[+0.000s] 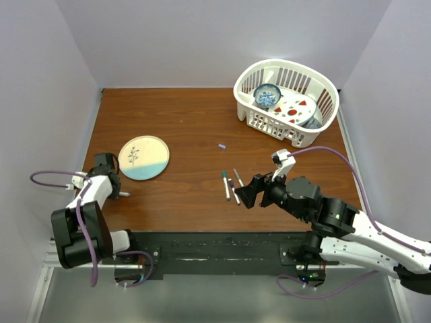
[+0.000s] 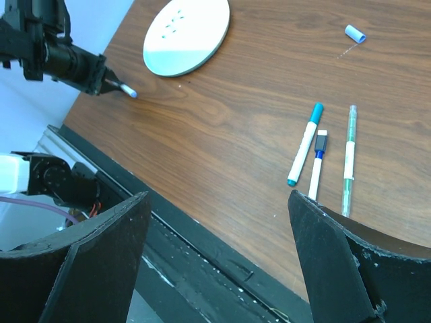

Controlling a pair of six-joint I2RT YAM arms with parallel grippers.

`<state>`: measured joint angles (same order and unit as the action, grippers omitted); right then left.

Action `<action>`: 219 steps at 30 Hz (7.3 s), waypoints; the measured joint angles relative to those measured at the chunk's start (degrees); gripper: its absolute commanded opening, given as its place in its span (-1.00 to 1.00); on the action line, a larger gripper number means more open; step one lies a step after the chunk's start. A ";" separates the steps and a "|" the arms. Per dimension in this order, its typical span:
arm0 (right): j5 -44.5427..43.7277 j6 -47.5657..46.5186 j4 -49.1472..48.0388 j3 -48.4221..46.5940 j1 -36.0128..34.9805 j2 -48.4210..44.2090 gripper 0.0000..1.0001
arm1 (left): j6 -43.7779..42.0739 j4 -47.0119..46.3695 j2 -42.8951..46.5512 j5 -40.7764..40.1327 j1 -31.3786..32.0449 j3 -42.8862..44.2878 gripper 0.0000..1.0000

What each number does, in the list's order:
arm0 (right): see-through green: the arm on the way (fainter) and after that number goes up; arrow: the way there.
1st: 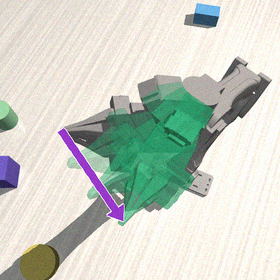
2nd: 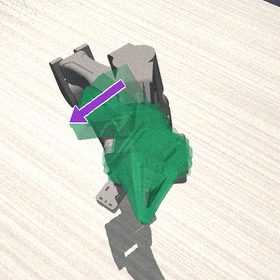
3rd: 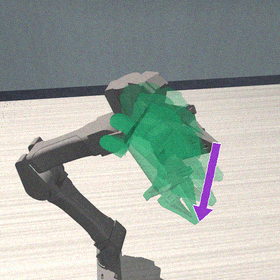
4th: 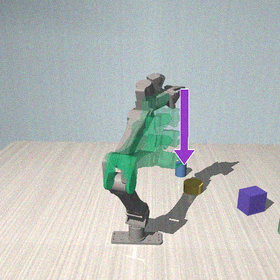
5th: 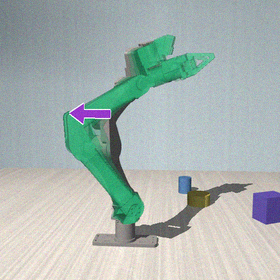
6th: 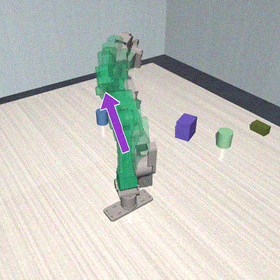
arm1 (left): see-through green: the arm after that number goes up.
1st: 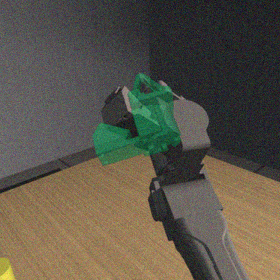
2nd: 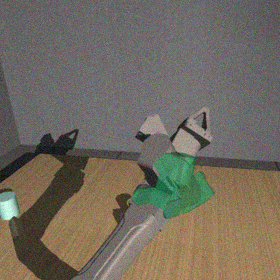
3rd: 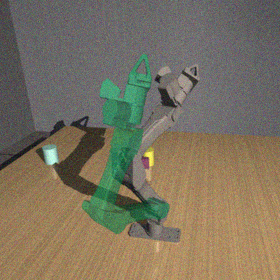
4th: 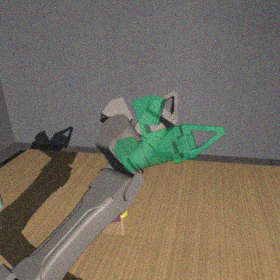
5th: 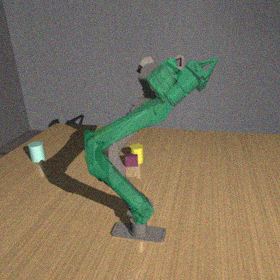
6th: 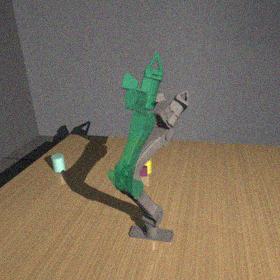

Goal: Insert the pens into the pen caps

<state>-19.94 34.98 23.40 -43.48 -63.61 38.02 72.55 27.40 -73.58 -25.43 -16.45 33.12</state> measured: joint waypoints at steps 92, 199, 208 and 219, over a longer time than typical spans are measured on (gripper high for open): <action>10.25 -14.12 -14.82 -19.08 10.91 26.08 0.13 | -32.59 -47.95 33.33 48.17 51.60 -18.75 -1.00; 22.16 7.45 -46.93 4.50 13.27 30.10 -1.00 | -17.64 -89.46 14.14 55.39 51.84 -29.11 -1.00; 21.94 7.37 -46.73 2.25 10.56 31.47 -1.00 | -17.64 -88.89 14.84 55.74 51.84 -29.11 -1.00; 18.78 5.05 -45.05 1.07 8.28 31.93 -1.00 | -17.75 -87.06 16.76 55.82 51.89 -29.11 -1.00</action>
<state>-1.17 40.03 -21.65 -42.41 -55.33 69.95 54.81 -59.66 -56.82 30.39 35.44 4.01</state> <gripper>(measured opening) 0.052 0.118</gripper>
